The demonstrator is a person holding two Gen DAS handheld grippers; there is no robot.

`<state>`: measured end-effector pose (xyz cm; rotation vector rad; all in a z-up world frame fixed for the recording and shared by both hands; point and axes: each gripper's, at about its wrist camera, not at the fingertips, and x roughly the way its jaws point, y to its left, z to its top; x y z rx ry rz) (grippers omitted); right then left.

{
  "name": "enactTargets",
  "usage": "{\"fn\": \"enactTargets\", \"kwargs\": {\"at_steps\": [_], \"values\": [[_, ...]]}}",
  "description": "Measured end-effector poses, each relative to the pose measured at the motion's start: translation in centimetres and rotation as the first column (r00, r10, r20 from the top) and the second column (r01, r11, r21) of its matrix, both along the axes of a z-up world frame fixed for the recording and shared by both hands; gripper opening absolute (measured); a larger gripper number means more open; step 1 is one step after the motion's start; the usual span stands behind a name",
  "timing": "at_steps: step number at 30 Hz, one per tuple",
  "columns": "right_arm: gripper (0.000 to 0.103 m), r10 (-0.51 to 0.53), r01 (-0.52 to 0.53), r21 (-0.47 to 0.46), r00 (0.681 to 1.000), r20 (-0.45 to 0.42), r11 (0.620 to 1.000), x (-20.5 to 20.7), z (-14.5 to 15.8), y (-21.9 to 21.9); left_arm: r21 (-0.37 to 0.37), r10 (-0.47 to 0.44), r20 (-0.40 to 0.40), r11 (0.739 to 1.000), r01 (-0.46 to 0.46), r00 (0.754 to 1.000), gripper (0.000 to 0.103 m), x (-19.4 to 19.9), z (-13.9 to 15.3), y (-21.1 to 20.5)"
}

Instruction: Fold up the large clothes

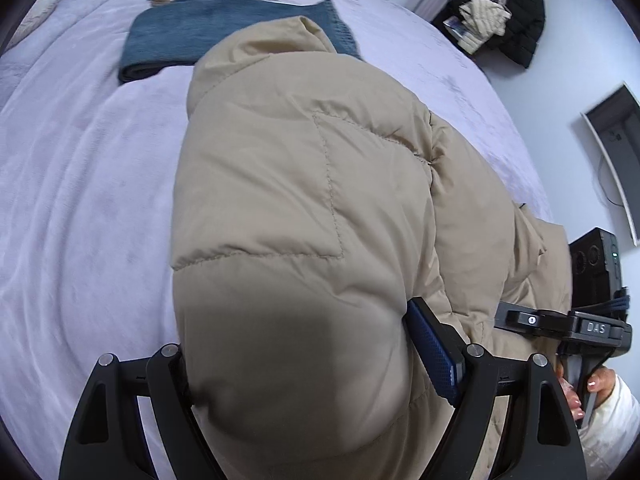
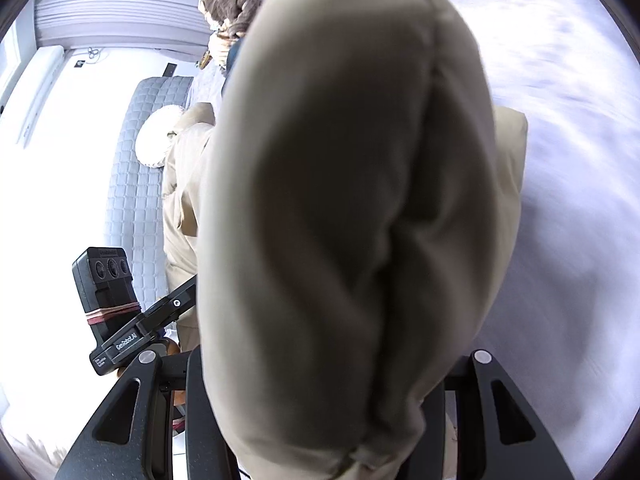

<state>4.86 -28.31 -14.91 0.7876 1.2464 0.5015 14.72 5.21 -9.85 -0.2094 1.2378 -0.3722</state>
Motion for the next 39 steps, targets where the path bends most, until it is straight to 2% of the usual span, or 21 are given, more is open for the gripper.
{"fn": "enactTargets", "kwargs": {"at_steps": [2,6,10,14,15,18,22,23,25,27,30,32,36,37,39], "values": [[0.048,0.005,-0.005,-0.012,1.000,0.005,1.000,1.3,-0.6,-0.2,0.025,0.030,0.002,0.999,-0.030,1.000,0.085,1.1,-1.4,1.1],[0.048,0.013,-0.012,-0.074,1.000,0.008,0.997,3.4,-2.2,0.2,0.011,0.072,0.009,0.997,-0.073,0.997,0.091,1.9,-3.9,2.2],[0.062,0.006,-0.008,-0.098,1.000,-0.019,0.995,5.1,-3.7,-2.4,0.039,0.053,0.054,0.998,-0.055,0.997,0.096,1.3,-5.6,2.0],[0.068,-0.025,0.021,-0.110,0.999,-0.035,0.994,5.3,-4.3,-3.1,0.050,0.047,0.065,0.997,-0.051,0.997,0.098,1.1,-5.8,1.6],[0.069,-0.035,0.030,-0.120,0.999,-0.041,0.992,6.3,-3.7,-3.1,0.052,0.045,0.066,0.997,-0.049,0.997,0.098,1.0,-5.8,1.6],[0.072,-0.066,0.055,-0.195,0.997,-0.050,0.979,4.2,-2.2,-4.7,0.056,0.046,0.064,0.997,-0.050,0.997,0.098,1.1,-5.7,1.5],[0.071,-0.106,0.116,-0.359,0.993,0.047,0.926,1.2,2.4,-5.3,0.068,0.053,0.065,0.996,-0.057,0.996,0.098,0.9,-5.4,1.2],[0.070,-0.114,0.136,-0.376,0.990,0.079,0.917,0.4,4.0,-5.4,0.081,0.054,0.069,0.995,-0.060,0.996,0.098,0.8,-5.1,1.2],[0.040,-0.127,0.170,-0.390,0.983,0.132,0.905,-0.8,6.0,-6.3,0.150,0.073,0.137,0.984,-0.094,0.988,0.097,0.2,-3.2,1.3],[0.031,-0.148,0.211,-0.398,0.972,0.182,0.893,-2.0,8.5,-6.7,0.141,0.086,0.240,0.982,-0.122,0.967,0.097,-0.2,-0.6,2.0],[0.029,-0.129,0.213,-0.376,0.963,0.237,0.902,-1.4,10.1,-4.4,0.100,0.100,0.262,0.986,-0.130,0.960,0.097,1.2,0.9,3.1],[0.029,-0.099,0.185,-0.351,0.964,0.248,0.918,-0.2,10.8,-1.9,0.132,0.107,0.252,0.981,-0.143,0.962,0.097,2.7,0.0,3.2],[0.029,-0.032,0.126,-0.345,0.963,0.268,0.930,5.0,9.3,4.3,0.126,0.109,0.199,0.983,-0.136,0.974,0.097,4.2,-2.4,1.9],[0.028,-0.013,0.117,-0.376,0.964,0.267,0.919,6.0,8.6,5.3,0.133,0.095,0.201,0.983,-0.124,0.975,0.097,4.1,-2.8,1.1],[0.024,0.002,0.114,-0.488,0.973,0.231,0.865,7.0,6.9,6.2,0.169,0.073,0.218,0.979,-0.111,0.973,0.097,3.7,-3.4,-0.5]]}}
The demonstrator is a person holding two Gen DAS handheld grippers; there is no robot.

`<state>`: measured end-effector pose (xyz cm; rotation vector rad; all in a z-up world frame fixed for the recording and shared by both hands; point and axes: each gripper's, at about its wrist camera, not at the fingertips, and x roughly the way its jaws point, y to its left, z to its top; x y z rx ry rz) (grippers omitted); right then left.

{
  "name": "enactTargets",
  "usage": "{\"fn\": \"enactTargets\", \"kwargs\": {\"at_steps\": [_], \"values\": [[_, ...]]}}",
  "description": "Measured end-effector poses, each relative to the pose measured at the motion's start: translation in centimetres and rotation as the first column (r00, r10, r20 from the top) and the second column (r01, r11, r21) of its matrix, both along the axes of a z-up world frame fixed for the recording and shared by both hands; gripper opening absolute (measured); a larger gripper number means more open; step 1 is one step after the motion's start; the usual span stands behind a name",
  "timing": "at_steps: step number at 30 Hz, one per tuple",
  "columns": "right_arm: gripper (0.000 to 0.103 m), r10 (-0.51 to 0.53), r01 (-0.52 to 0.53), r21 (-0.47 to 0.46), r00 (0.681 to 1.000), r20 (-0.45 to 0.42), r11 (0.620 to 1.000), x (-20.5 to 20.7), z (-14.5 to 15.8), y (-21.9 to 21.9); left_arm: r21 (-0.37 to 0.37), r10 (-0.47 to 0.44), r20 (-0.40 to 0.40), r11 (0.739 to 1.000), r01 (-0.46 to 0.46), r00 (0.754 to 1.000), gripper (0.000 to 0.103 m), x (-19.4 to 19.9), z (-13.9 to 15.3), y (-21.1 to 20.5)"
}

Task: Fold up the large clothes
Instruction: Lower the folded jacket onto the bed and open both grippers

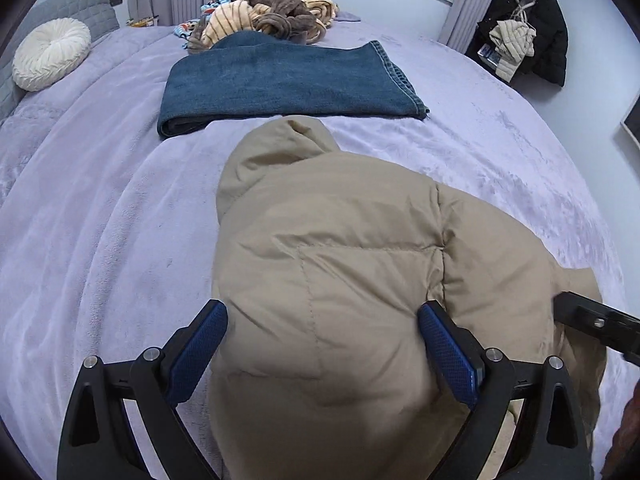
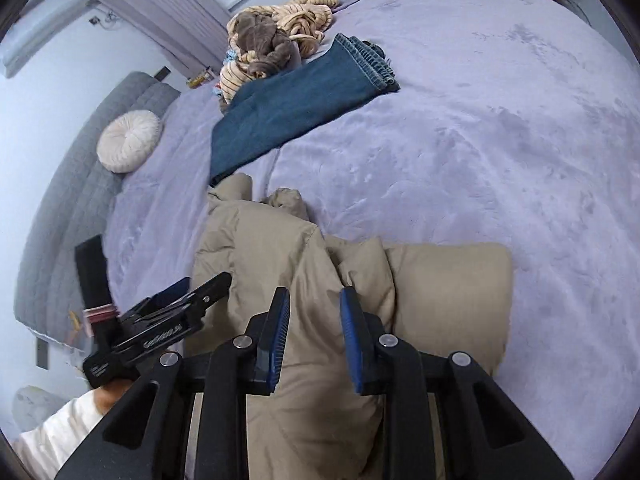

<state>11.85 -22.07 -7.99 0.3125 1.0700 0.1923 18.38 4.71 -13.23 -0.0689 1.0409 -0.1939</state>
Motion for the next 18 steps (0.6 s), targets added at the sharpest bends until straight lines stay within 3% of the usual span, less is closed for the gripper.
{"fn": "enactTargets", "kwargs": {"at_steps": [3,4,7,11,18], "values": [[0.011,-0.078,0.078,-0.007,0.991,-0.105,0.997,1.2,-4.4,-1.4,0.035,-0.006,0.016,0.999,0.006,1.000,0.098,-0.3,-0.7,-1.7],[0.005,-0.087,0.088,0.001,0.990,-0.113,0.996,1.1,-5.4,-1.9,0.040,-0.007,0.019,0.999,0.007,1.000,0.098,-0.4,-0.8,-2.0],[0.002,-0.077,0.077,-0.003,0.992,-0.096,0.997,0.7,-6.9,-2.4,0.056,-0.011,0.027,0.998,0.009,1.000,0.099,-0.5,-1.2,-2.7],[0.002,-0.078,0.079,0.000,0.992,-0.095,0.997,0.1,-6.5,-2.2,0.061,-0.014,0.030,0.998,0.012,0.999,0.099,-0.8,-1.2,-2.3],[0.006,-0.036,0.035,-0.017,0.997,-0.061,0.999,-4.5,-1.4,-0.6,0.043,0.028,0.027,0.999,-0.029,0.999,0.099,-2.6,0.6,-0.2]]}}
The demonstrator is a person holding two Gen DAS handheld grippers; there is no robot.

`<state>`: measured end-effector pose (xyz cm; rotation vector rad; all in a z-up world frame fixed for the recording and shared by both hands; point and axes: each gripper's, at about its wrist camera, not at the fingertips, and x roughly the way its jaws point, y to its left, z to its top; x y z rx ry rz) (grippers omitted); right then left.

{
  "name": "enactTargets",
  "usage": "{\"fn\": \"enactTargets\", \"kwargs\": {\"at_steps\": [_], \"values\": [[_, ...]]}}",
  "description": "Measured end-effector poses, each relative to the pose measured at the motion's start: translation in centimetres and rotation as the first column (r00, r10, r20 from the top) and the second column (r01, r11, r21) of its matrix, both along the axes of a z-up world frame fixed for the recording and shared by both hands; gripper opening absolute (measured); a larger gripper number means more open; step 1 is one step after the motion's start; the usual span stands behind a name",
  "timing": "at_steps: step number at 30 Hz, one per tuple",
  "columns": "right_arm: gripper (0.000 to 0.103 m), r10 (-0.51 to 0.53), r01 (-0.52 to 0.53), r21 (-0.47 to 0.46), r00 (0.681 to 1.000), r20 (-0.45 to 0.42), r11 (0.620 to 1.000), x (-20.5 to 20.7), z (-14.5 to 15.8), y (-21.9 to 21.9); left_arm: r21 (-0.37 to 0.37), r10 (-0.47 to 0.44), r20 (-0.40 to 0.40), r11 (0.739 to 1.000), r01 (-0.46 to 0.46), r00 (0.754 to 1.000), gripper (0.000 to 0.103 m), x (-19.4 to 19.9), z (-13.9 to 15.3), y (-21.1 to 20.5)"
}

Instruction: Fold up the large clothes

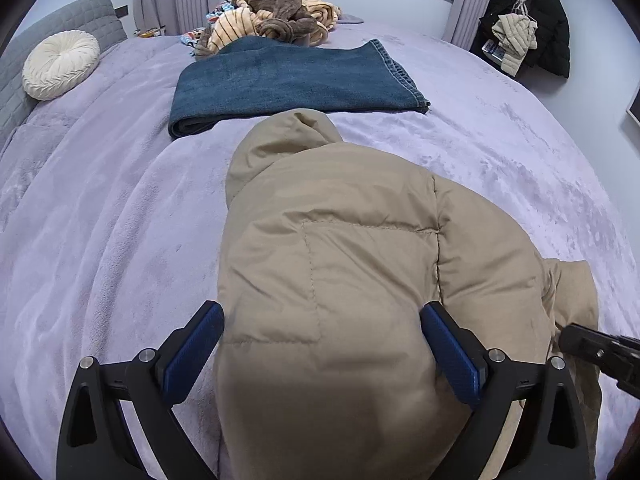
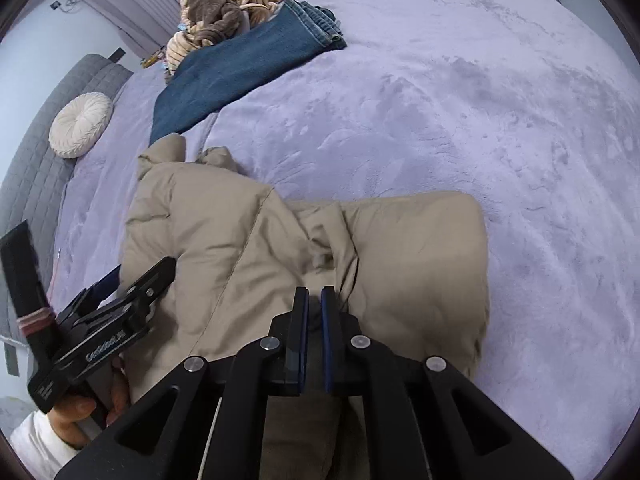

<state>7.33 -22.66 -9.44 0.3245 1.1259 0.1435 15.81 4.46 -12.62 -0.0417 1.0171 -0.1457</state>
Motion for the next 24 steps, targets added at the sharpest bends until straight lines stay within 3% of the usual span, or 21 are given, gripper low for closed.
{"fn": "enactTargets", "kwargs": {"at_steps": [4,9,15,24], "values": [[0.008,0.049,-0.048,-0.018,0.999,0.023,0.999,-4.5,2.1,1.4,-0.013,0.015,-0.008,1.000,-0.015,1.000,0.099,-3.2,1.4,1.6],[0.008,0.050,-0.050,-0.049,0.999,-0.004,0.998,-9.1,2.2,2.3,-0.007,0.009,-0.059,1.000,-0.009,0.998,0.099,-7.9,1.4,3.3],[0.008,0.006,-0.014,-0.061,0.992,-0.128,0.998,-10.6,-0.9,1.9,-0.013,-0.008,-0.153,1.000,0.006,0.988,0.099,-11.4,0.7,4.1],[0.008,-0.016,0.006,-0.063,0.988,-0.154,0.998,-12.6,1.7,2.5,-0.026,-0.039,-0.187,0.999,0.035,0.982,0.099,-13.6,3.4,4.3]]}}
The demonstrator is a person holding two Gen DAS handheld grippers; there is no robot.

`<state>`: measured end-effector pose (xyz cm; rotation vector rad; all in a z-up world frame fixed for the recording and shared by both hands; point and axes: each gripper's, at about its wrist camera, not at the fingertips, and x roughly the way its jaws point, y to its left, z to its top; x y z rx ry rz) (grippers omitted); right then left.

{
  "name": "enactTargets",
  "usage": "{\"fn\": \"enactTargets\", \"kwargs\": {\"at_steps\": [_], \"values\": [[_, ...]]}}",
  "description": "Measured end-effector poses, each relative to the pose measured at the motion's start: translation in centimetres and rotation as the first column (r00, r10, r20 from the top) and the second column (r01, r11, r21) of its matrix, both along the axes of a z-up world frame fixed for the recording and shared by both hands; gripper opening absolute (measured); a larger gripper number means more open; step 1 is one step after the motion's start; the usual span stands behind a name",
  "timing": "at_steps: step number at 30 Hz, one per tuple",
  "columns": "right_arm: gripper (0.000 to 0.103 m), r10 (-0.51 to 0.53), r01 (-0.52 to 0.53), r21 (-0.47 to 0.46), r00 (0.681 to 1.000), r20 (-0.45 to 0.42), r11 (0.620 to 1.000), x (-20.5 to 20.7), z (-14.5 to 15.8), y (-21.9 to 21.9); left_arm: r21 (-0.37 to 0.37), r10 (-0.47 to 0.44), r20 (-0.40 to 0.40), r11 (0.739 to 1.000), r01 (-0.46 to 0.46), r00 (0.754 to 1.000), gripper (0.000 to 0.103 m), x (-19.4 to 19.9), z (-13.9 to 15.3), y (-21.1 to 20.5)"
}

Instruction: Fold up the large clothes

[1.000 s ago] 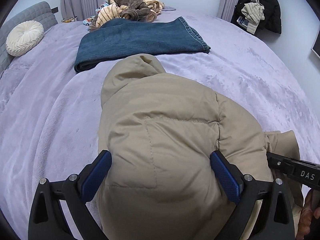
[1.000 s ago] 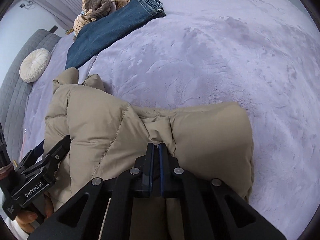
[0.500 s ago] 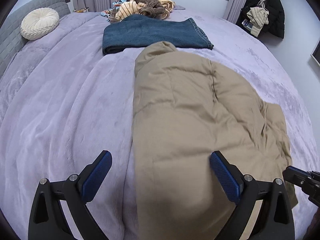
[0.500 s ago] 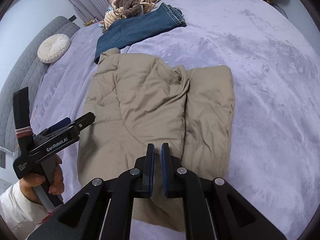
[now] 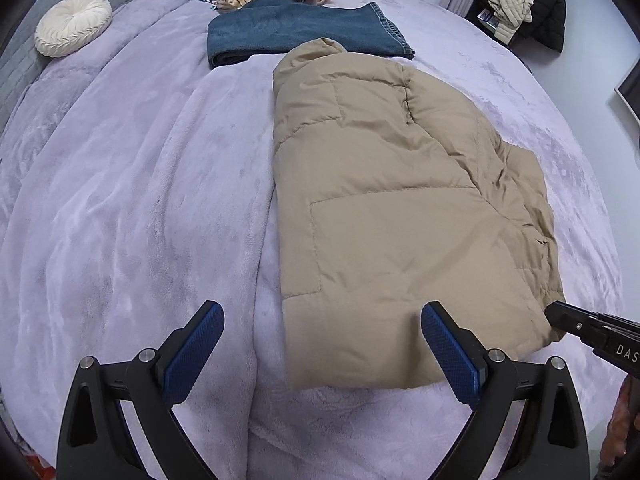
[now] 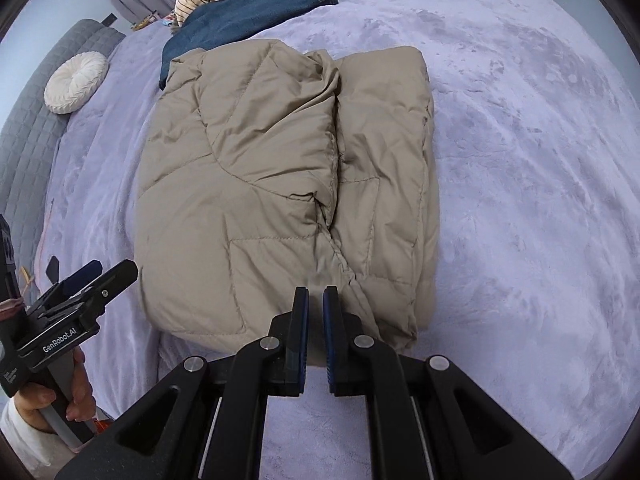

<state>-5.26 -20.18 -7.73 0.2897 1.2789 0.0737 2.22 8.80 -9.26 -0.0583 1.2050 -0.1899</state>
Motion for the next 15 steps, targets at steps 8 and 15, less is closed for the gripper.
{"fn": "enactTargets", "kwargs": {"at_steps": [8,15], "values": [[0.008,-0.029,0.029,0.019,0.999,-0.021,0.999,-2.5,1.3,0.3,0.001,-0.038,-0.022,0.999,0.038,0.999,0.099,-1.9,1.7,-0.8],[0.008,-0.025,0.025,0.026,0.999,-0.022,0.999,-3.8,1.8,0.2,0.017,-0.018,0.004,1.000,0.018,1.000,0.100,-3.3,3.1,-1.0]]}}
